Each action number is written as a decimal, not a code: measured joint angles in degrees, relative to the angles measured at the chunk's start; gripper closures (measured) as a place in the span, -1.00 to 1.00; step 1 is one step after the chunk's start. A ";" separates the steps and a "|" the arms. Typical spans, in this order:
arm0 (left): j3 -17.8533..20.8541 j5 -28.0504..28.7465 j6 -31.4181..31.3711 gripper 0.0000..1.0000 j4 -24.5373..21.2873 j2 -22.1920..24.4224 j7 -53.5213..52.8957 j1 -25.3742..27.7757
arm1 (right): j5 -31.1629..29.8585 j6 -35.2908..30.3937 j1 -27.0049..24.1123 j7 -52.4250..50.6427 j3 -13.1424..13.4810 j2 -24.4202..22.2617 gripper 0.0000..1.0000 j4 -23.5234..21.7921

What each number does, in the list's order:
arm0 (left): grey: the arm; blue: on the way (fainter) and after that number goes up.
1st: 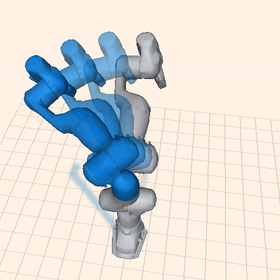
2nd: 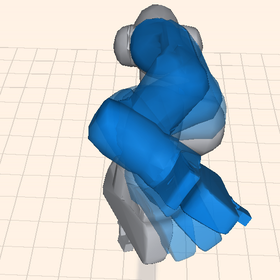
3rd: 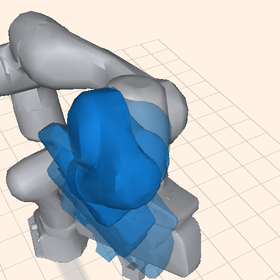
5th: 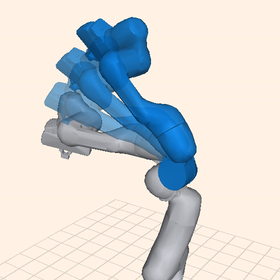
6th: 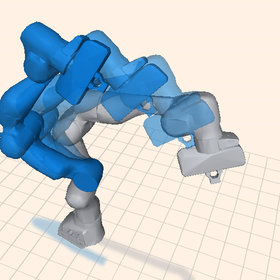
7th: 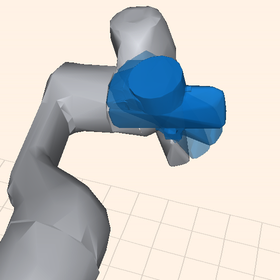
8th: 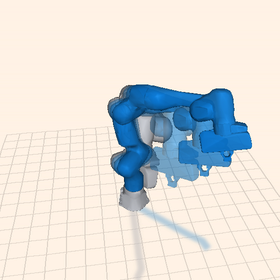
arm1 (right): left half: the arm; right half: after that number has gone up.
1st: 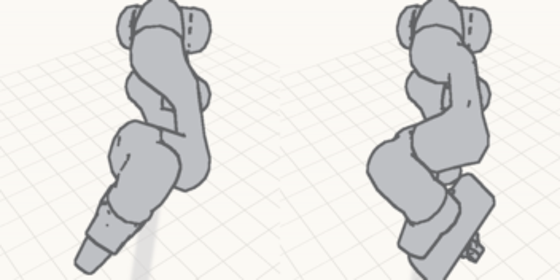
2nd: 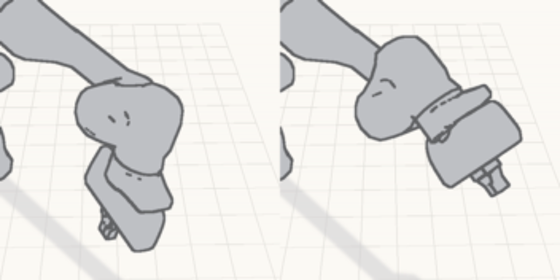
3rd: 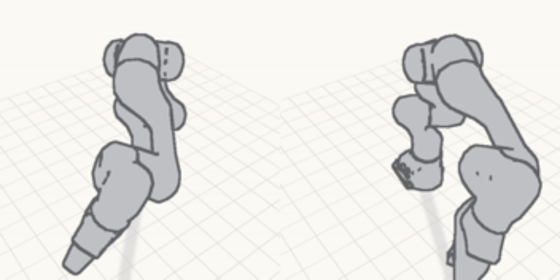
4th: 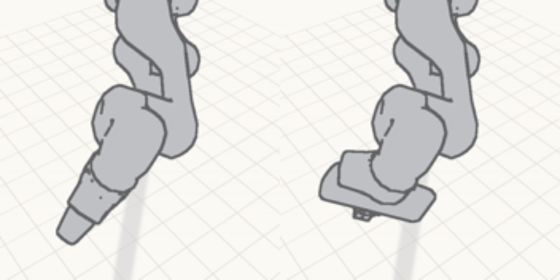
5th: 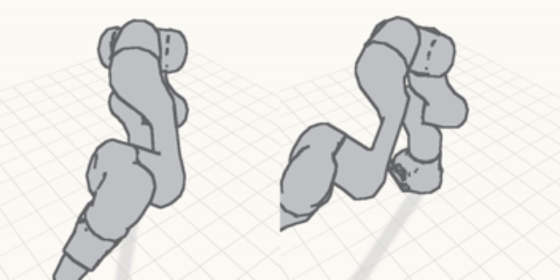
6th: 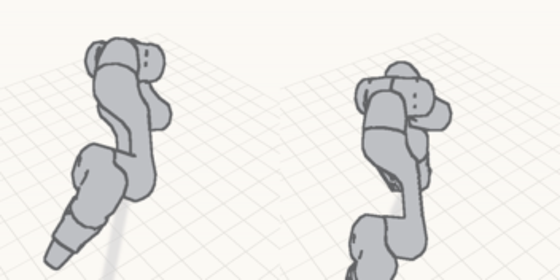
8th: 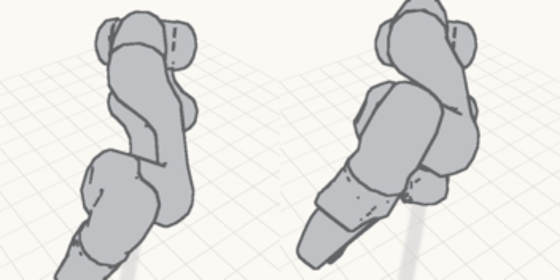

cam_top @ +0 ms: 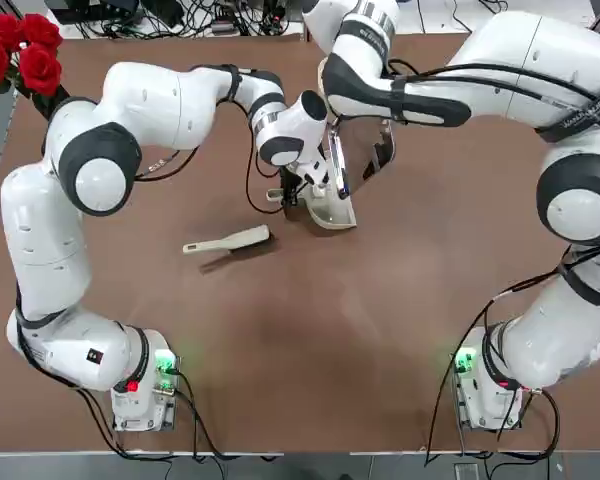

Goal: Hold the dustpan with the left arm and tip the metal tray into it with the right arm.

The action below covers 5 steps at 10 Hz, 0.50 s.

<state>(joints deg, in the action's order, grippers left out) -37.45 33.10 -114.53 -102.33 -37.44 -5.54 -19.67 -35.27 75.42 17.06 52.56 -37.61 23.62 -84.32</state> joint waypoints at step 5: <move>0.03 0.02 0.16 0.36 0.05 0.00 0.00 0.03 | 6.49 2.97 -8.83 -12.44 2.60 -0.86 0.90 0.91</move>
<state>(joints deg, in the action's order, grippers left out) -37.43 33.12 -114.37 -102.28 -37.44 -5.54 -19.64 -28.78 78.40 8.23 40.12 -35.01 22.76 -83.41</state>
